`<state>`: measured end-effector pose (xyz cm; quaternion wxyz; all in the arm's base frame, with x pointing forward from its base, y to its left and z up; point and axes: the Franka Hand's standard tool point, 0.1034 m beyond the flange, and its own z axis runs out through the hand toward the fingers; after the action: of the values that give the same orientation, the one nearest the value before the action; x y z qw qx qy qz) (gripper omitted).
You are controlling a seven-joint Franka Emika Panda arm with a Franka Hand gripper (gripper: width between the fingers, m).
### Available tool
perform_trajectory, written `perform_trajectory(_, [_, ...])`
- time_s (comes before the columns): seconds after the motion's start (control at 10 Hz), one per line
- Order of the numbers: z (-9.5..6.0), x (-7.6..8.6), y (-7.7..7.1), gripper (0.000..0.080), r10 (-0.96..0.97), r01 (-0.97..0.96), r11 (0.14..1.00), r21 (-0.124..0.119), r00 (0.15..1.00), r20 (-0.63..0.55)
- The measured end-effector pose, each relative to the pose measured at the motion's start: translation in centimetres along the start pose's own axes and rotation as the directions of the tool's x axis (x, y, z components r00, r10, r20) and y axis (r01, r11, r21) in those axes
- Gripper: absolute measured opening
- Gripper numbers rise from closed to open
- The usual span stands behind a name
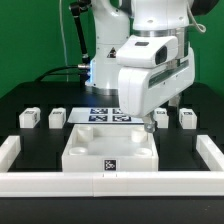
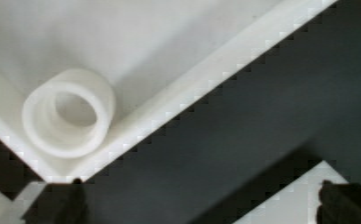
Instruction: Assemble square table
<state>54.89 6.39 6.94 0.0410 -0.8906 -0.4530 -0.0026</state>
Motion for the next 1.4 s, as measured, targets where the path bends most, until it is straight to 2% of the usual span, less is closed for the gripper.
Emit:
perform_trajectory(0.1, [0.6,-2.0,-1.1,0.0649,-0.114,0.113,0.993,-0.036,0.993,-0.014])
perform_trajectory(0.2, [1.1,-4.8,-2.5,0.0649,-0.174,0.174,0.984,-0.033,0.985,0.001])
perform_trajectory(0.5, [2.1,-11.0,-4.0,0.0649,-0.476,0.478,0.875,-0.076,0.879,0.041])
perform_trajectory(0.6, [2.4,-11.9,-3.9,0.0649,-0.511,0.512,0.856,-0.074,0.859,0.044])
perform_trajectory(1.0, [2.7,-12.1,-3.8,0.0649,-0.516,0.518,0.852,-0.070,0.855,0.047])
perform_trajectory(1.2, [5.3,-13.5,-3.4,0.0649,-0.511,0.513,0.855,-0.075,0.858,0.045])
perform_trajectory(1.4, [5.8,-13.9,-3.4,0.0649,-0.502,0.504,0.861,-0.068,0.864,0.044])
